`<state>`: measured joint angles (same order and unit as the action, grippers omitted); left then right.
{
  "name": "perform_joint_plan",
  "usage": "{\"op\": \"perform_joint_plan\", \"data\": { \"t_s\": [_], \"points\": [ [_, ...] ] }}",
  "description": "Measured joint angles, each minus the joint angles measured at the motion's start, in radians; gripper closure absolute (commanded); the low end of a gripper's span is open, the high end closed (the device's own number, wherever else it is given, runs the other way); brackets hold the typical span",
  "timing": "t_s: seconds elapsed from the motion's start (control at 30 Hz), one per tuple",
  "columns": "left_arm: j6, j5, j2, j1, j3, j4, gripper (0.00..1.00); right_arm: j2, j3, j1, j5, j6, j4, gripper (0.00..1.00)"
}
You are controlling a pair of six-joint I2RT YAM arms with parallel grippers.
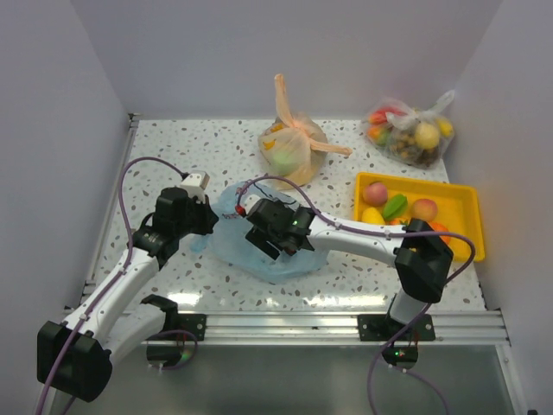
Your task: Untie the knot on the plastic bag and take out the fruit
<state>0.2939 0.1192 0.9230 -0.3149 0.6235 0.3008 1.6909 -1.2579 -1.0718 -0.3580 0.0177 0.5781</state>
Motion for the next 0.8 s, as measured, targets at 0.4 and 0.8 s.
{"op": "perform_joint_plan", "data": {
  "t_s": [0.4, 0.8],
  "points": [
    [0.000, 0.000, 0.000, 0.000, 0.000, 0.000, 1.00, 0.142, 0.028, 0.025, -0.100, 0.006, 0.001, 0.13],
    [0.000, 0.000, 0.000, 0.000, 0.000, 0.000, 1.00, 0.108, 0.043, 0.026, -0.026, 0.008, -0.023, 0.89]
  ]
}}
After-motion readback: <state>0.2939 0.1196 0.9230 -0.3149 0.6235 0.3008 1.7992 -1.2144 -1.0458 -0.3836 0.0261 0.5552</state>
